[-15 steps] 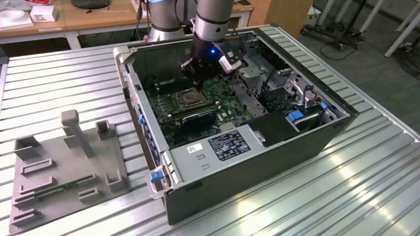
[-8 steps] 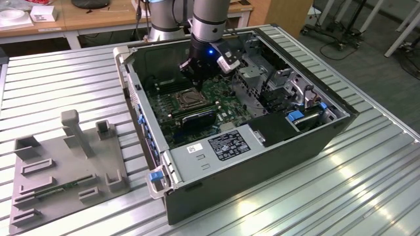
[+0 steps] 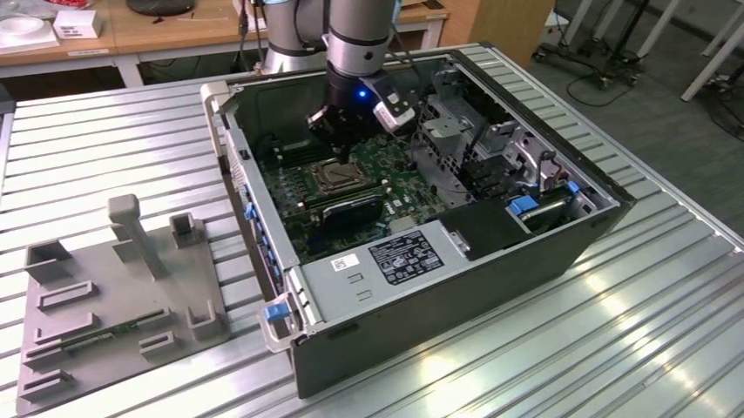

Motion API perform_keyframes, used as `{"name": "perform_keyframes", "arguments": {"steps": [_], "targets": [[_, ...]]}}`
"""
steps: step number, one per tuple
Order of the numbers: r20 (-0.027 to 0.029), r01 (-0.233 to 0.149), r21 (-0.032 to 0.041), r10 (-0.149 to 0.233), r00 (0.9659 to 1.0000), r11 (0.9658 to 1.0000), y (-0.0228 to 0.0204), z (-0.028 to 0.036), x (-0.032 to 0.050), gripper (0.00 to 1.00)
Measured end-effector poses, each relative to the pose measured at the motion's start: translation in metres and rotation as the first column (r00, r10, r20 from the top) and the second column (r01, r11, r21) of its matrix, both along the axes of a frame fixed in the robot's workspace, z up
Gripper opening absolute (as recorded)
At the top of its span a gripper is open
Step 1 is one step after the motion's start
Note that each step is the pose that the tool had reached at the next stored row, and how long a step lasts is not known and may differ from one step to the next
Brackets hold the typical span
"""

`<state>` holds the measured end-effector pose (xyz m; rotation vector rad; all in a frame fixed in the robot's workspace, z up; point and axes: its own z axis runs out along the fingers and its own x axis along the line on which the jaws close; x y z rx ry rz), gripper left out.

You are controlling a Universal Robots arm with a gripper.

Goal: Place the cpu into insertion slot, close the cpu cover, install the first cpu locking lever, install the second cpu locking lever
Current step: 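Install the first cpu locking lever, then install the second cpu locking lever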

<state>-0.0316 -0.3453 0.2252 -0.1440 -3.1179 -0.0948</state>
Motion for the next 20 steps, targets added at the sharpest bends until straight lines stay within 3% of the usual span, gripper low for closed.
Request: {"name": "perform_keyframes", "arguments": {"steps": [5,9,20], "targets": [[0.0024,0.000,0.0002,0.000,1.0000,1.0000,0.0000,-0.0003,-0.0038,0.11],[0.0090,-0.003,0.0006,0.003,1.0000,1.0000,-0.0002,-0.0015,-0.0078,0.11],[0.0094,-0.004,0.0005,0.004,0.9999,1.0000,-0.0001,-0.0016,-0.0089,0.11]]}}
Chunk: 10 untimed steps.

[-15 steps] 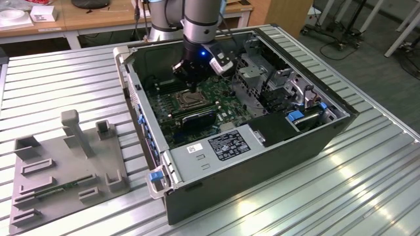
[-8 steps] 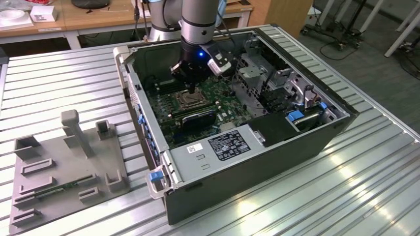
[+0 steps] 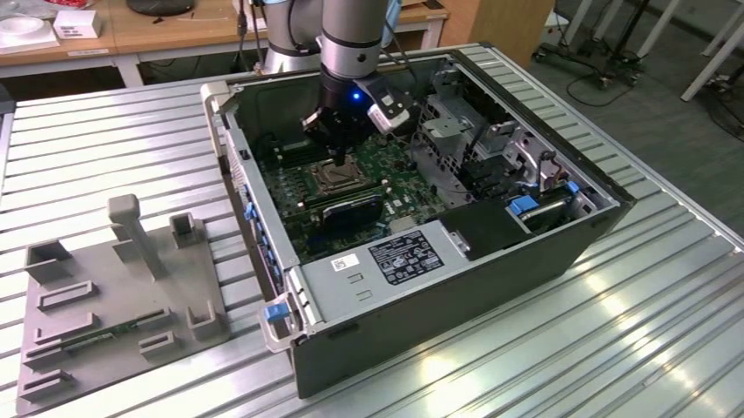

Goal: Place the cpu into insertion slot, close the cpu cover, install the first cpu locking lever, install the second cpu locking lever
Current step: 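Install the second cpu locking lever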

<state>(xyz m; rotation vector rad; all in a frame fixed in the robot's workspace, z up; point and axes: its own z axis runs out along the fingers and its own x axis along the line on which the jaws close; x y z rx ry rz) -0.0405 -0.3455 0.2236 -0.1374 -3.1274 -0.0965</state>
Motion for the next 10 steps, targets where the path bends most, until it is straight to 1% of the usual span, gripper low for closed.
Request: {"name": "perform_keyframes", "arguments": {"steps": [4,10], "targets": [[-0.0001,0.000,-0.0002,0.000,1.0000,1.0000,-0.0001,0.0014,-0.0001,0.11],[0.0000,0.000,0.0001,0.000,1.0000,1.0000,0.0000,0.0092,0.0000,0.11]]}}
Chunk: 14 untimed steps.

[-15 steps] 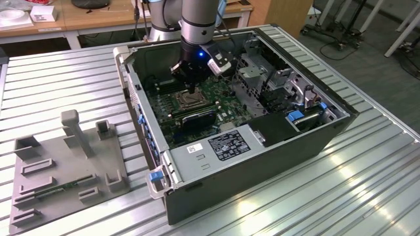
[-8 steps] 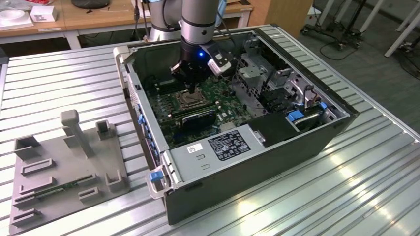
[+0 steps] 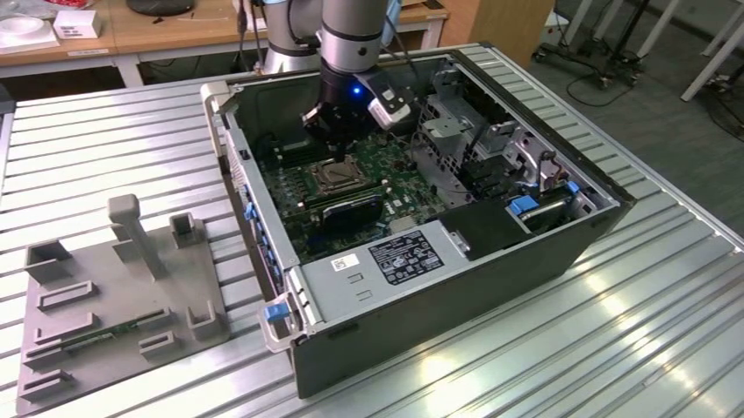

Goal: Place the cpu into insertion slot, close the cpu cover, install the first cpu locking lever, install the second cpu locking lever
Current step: 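Install the second cpu locking lever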

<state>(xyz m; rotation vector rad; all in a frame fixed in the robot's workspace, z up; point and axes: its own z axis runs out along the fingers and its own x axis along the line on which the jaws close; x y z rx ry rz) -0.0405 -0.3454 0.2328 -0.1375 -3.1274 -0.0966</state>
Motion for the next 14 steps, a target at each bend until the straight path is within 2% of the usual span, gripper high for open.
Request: {"name": "perform_keyframes", "arguments": {"steps": [7,14], "targets": [[0.0000,0.000,-0.0001,0.000,1.0000,1.0000,0.0000,0.0086,0.0000,0.11],[0.0000,0.000,0.0000,0.000,1.0000,1.0000,0.0000,0.0093,0.0000,0.11]]}}
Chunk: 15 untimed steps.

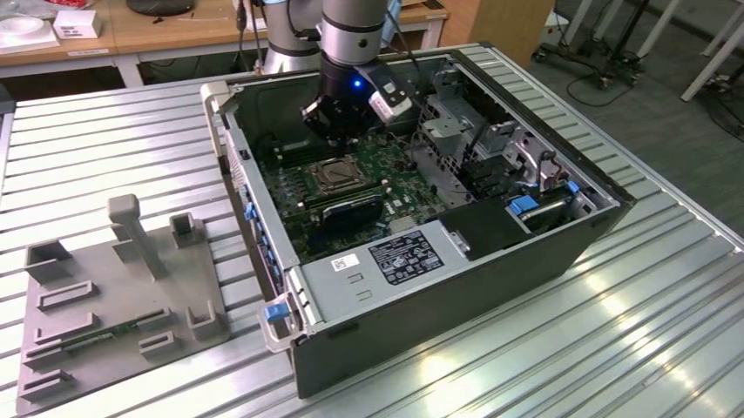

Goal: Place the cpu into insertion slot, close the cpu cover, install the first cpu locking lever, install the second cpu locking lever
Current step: 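Install the second cpu locking lever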

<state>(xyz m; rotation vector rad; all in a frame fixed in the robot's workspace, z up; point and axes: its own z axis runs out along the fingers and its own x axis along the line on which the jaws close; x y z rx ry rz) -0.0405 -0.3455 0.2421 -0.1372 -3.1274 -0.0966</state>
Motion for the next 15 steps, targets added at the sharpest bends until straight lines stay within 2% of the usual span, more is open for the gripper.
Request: {"name": "perform_keyframes", "arguments": {"steps": [10,12,15], "targets": [[-0.0001,0.000,-0.0007,0.000,1.0000,1.0000,-0.0007,0.0043,0.0000,0.11],[0.0000,0.000,-0.0007,0.000,1.0000,1.0000,-0.0030,0.0043,0.0000,0.11],[0.0000,0.000,-0.0007,0.000,1.0000,1.0000,-0.0099,0.0043,0.0000,0.11]]}}
